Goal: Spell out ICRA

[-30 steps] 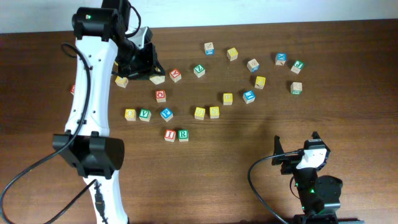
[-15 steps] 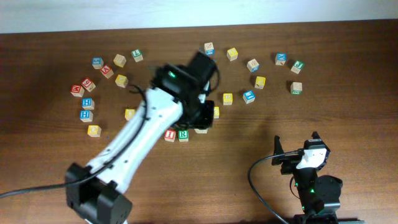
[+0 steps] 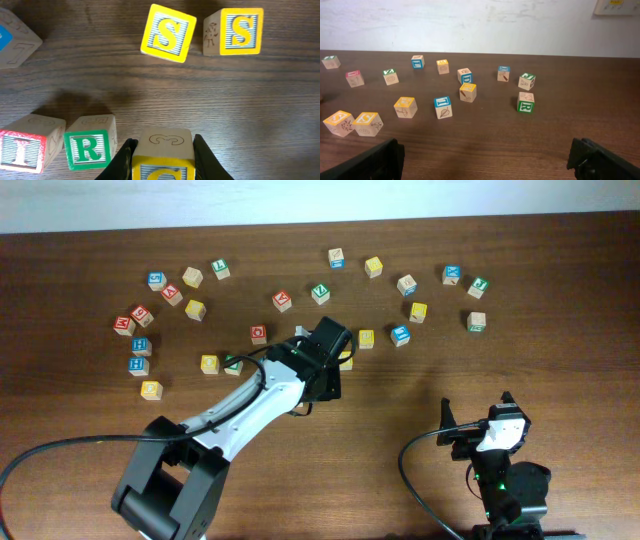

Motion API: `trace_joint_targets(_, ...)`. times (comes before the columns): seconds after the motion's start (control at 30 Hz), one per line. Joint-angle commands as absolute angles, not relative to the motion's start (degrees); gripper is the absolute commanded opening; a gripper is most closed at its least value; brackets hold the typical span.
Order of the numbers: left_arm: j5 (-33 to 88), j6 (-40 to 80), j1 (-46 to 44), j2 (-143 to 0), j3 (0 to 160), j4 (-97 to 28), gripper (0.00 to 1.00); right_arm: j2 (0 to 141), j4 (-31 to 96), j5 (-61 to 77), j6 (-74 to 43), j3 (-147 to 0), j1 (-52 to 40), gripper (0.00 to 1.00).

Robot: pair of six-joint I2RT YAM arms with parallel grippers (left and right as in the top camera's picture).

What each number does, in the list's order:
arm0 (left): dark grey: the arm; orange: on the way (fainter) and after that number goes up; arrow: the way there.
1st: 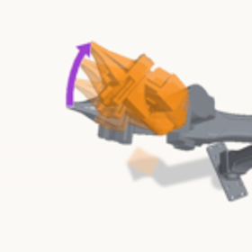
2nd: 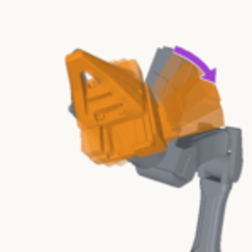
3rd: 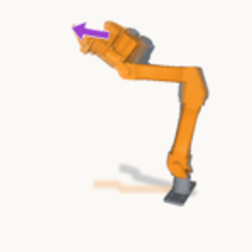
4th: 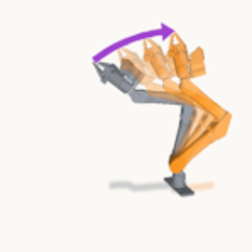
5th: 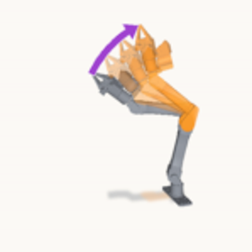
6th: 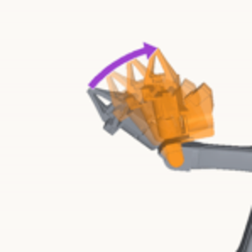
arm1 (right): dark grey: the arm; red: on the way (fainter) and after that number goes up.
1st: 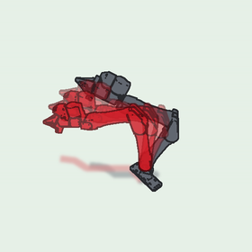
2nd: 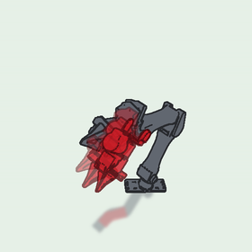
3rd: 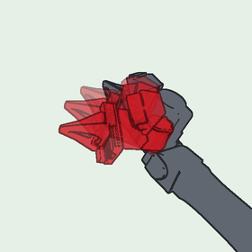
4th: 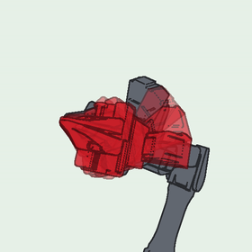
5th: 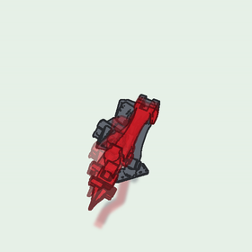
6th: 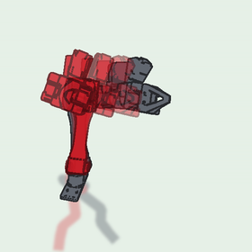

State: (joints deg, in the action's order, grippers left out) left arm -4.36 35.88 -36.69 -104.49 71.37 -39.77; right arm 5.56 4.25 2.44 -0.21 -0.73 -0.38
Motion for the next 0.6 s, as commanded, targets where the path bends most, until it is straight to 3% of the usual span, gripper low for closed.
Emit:
trace_joint_targets(0.0, -5.8, 36.5, -36.8, -106.9, 70.3, -38.6, 0.2, 5.3, 4.4, 2.2, -0.7, -0.3, -0.7, 0.98)
trace_joint_targets(0.2, -5.4, 36.5, -36.8, -111.2, 70.3, -36.6, 0.26, 5.3, 4.4, 2.2, -0.7, -0.3, -0.7, 0.98)
trace_joint_targets(0.37, -2.8, 36.4, -36.8, -112.9, 70.4, -36.4, 0.25, 5.3, 4.4, 2.2, -0.7, -0.3, -0.7, 0.98)
trace_joint_targets(0.57, -2.8, 36.4, -36.7, -112.9, 70.5, -36.0, 0.38, 5.3, 4.4, 2.2, -0.7, -0.3, -0.7, 0.98)
